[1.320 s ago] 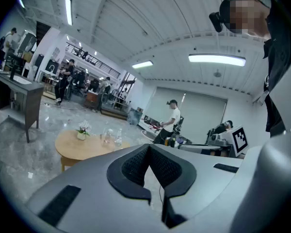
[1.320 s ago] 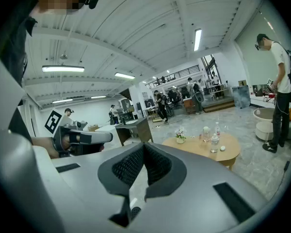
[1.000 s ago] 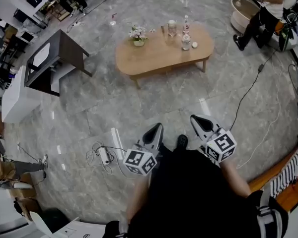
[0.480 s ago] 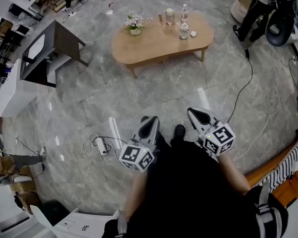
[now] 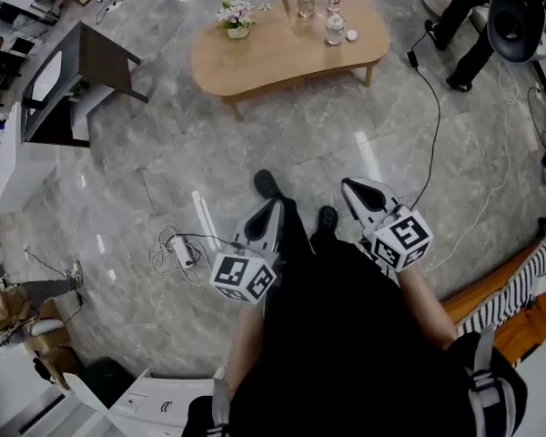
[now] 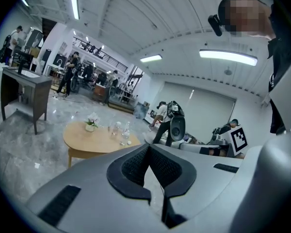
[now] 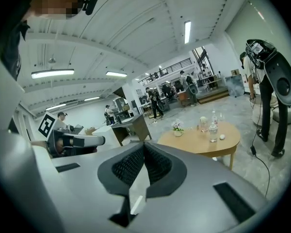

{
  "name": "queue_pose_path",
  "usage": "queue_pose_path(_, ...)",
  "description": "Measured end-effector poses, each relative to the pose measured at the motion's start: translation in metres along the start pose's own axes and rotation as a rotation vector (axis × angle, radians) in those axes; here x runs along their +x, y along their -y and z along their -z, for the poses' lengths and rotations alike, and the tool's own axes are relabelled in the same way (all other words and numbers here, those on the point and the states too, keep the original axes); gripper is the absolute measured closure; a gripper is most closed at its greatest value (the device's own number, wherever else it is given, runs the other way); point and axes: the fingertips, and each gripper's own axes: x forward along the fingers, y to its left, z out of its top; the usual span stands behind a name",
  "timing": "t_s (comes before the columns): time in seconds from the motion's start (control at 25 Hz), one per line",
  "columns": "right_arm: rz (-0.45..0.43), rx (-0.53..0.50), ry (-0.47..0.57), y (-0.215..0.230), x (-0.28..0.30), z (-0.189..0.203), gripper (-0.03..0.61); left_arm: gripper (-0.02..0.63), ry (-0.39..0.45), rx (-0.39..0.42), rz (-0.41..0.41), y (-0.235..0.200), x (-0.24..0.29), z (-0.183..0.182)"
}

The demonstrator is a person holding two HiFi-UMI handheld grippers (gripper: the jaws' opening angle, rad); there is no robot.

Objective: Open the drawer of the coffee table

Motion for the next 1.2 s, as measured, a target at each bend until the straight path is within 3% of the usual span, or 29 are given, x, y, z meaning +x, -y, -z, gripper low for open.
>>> queue_pose_path(0.24, 0.029, -0.015, -0.006, 0.006, 0.051, -0.028, 0.566, 0.606, 0.029, -0.017, 0.011, -0.059, 0.022, -0.036)
queue_pose_path(0.44, 0.063, -0.046, -0.029, 0.006, 0.109, -0.058, 0.566, 0.606, 0.034, 0.047, 0.029, -0.116, 0.048, -0.072)
queue_pose_path(0.72, 0.045, 0.072, -0.077, -0.009, 0.203, -0.076, 0.566, 0.606, 0.012, 0.056, 0.098, -0.194, 0.073, -0.108)
queue_pose_path(0.96, 0.086, 0.108, -0.167, -0.001, 0.253, -0.057, 0.566, 0.606, -0.073, 0.058, 0.12, -0.258, 0.095, -0.094)
queue_pose_path(1.2, 0.142, 0.049, -0.24, 0.044, 0.305, -0.016, 0.566, 0.606, -0.123, 0.048, 0.082, -0.33, 0.131, -0.066)
